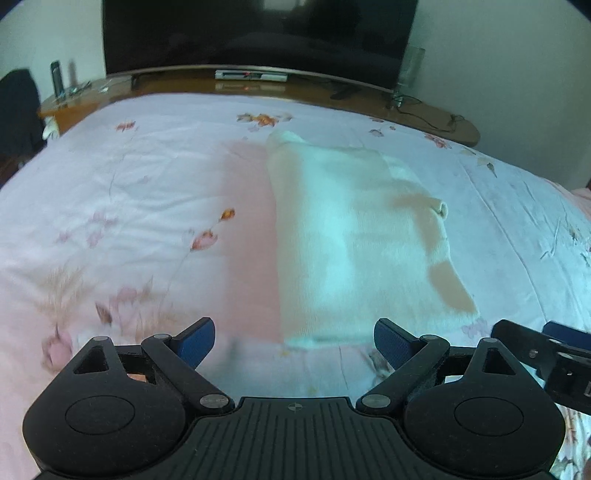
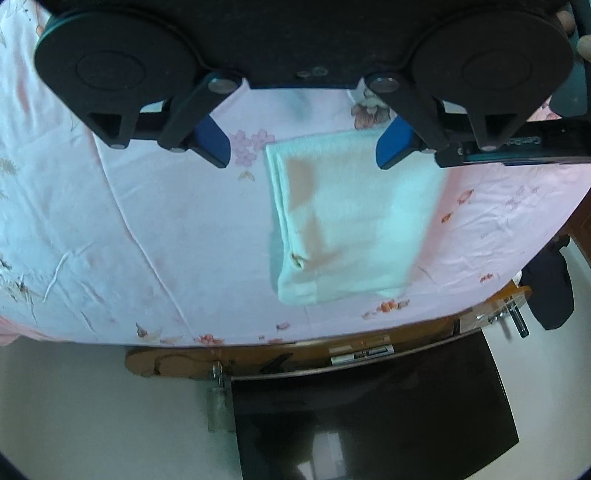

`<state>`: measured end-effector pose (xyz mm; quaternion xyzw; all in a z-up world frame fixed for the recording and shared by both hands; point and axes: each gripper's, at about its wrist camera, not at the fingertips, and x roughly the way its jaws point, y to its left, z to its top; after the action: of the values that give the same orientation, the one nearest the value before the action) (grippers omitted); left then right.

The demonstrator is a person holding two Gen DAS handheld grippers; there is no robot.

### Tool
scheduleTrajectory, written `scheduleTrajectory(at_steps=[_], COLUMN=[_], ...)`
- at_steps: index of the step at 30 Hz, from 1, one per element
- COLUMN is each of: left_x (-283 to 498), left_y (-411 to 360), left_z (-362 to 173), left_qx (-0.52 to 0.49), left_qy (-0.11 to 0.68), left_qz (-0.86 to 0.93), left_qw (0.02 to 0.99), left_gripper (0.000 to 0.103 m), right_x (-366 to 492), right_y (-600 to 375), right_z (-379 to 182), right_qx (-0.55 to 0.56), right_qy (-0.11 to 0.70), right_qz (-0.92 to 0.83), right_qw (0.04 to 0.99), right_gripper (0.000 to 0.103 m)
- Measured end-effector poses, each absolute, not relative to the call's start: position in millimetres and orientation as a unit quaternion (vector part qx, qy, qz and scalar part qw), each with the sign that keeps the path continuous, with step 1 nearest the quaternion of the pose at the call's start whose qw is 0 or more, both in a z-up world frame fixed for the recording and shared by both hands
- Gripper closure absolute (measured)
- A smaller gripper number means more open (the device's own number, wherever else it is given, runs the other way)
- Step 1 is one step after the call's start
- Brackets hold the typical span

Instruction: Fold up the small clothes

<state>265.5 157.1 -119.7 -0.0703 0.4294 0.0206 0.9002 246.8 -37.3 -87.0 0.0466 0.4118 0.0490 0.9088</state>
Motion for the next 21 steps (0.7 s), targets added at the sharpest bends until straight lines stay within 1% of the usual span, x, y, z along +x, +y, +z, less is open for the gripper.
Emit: scheduleTrajectory(at_steps=[1,2,3,4,7,8,13,14,15,16,17,18,19,21], left_x=[262.4,259.1,257.5,254.6,243.0,241.3,247.5,253.1,260.9,269.4,275.8,281.7,286.8,296.6], left_y=[155.4,152.8,150.7,148.6,143.2,141.6,150.8,152.9,152.8,151.8,151.0,150.2,150.6,155.1], left_z=[-121.6,-124.3,-127.5,-129.5,-130.8,-131.6,-126.0,-125.8,-127.6,-131.6,-137.1,-143.0,-149.9,-164.1], left_qx=[-0.071,-0.067,-0.064,-0.063,-0.07,-0.072,-0.118,-0.12,-0.111,-0.097,-0.084,-0.073,-0.068,-0.08], left_qy=[0.43,0.433,0.438,0.444,0.444,0.443,0.416,0.413,0.415,0.417,0.413,0.411,0.413,0.427], left_qz=[0.026,0.032,0.036,0.04,0.049,0.055,0.093,0.095,0.099,0.101,0.103,0.107,0.112,0.11], left_qw=[0.899,0.898,0.896,0.893,0.892,0.892,0.897,0.898,0.898,0.898,0.901,0.902,0.901,0.894], left_gripper=[0.01,0.01,0.01,0.01,0.01,0.01,0.01,0.01,0.01,0.01,0.011,0.011,0.011,0.011], right_x=[247.4,246.4,246.9,248.4,243.4,241.3,243.7,244.4,245.1,247.7,252.1,258.1,263.6,272.7], right_y=[-39.4,-40.2,-40.3,-39.7,-39.7,-40.5,-44.7,-47.4,-49.2,-49.0,-47.3,-45.0,-42.5,-34.3], right_z=[-88.5,-90.2,-92.8,-95.7,-100.1,-100.0,-94.9,-91.3,-89.4,-90.0,-92.5,-97.3,-102.7,-113.5], right_qx=[0.05,0.053,0.053,0.05,0.049,0.05,0.036,0.033,0.031,0.026,0.018,0.017,0.021,0.021], right_qy=[0.416,0.42,0.427,0.439,0.467,0.465,0.433,0.417,0.402,0.395,0.396,0.401,0.406,0.415], right_qz=[0.049,0.047,0.044,0.042,0.056,0.056,0.061,0.079,0.086,0.083,0.078,0.078,0.083,0.087], right_qw=[0.906,0.905,0.902,0.896,0.881,0.882,0.899,0.905,0.911,0.914,0.915,0.913,0.91,0.906], right_gripper=[0.017,0.015,0.012,0.006,0.004,0.0,0.001,0.004,0.01,0.035,0.064,0.074,0.079,0.08])
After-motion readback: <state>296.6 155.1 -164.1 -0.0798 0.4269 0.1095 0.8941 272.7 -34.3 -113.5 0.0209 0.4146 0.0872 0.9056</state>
